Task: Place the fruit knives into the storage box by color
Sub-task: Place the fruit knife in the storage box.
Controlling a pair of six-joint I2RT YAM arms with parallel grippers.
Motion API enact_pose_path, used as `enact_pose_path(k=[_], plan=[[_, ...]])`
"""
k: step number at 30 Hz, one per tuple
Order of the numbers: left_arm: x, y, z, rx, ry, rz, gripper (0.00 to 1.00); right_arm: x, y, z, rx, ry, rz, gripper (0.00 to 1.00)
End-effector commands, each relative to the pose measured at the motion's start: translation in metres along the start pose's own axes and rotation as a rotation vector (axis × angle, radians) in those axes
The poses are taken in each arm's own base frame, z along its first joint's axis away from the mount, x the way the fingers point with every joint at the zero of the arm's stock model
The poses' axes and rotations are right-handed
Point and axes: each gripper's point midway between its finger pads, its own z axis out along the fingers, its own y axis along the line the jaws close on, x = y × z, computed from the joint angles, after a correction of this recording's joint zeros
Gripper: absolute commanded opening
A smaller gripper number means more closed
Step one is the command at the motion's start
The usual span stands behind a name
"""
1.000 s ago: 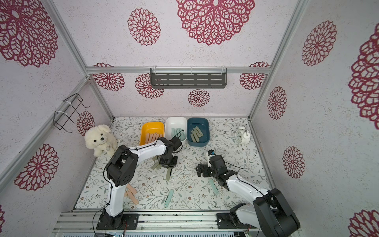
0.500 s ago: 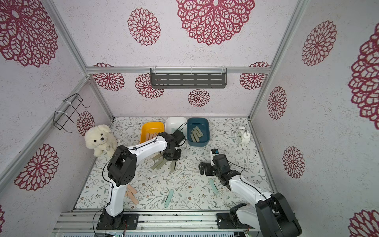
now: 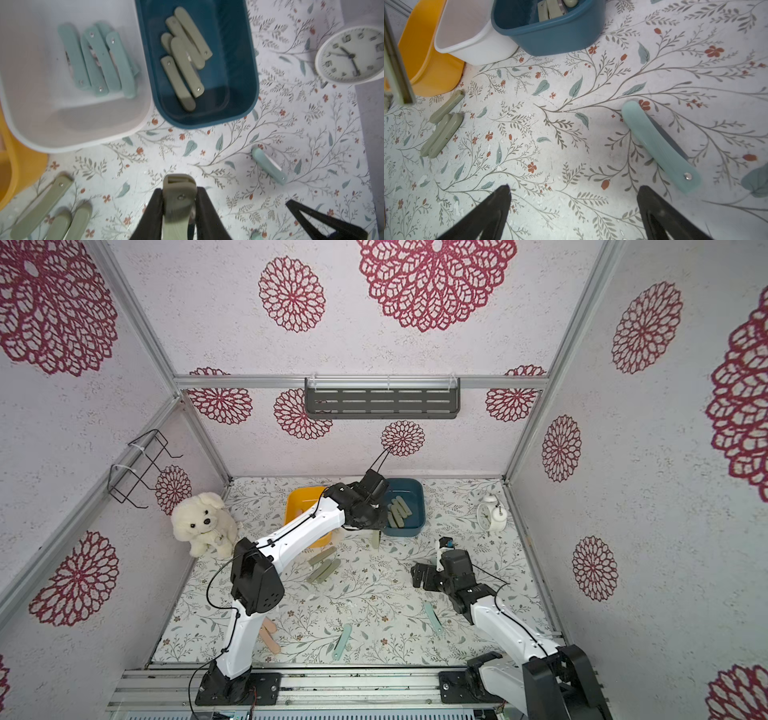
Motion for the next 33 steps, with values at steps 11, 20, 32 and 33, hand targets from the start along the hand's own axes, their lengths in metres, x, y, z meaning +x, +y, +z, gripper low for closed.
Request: enact_pose_path(k=[11,20,32,33], plan=[[-0.092,-0.041,0.041,0.07,-0.352,0.054,0.14,-0.01,0.001,-0.013,-0.013,-0.02,-0.006,0.99],[-0.097,-0.037,0.079,0.029,-0.41,0.081,0.18,0.004,-0.008,-0.009,0.007,0.003,0.046,0.99],[-0.09,-0.03,0.103,-0.005,-0.403,0.111,0.27,0.041,-0.023,-0.006,0.058,0.123,0.115,0.99],[-0.091,-0.03,0.1,-0.003,-0.4,0.105,0.29,0.045,-0.022,-0.006,0.052,0.134,0.131,0.99]])
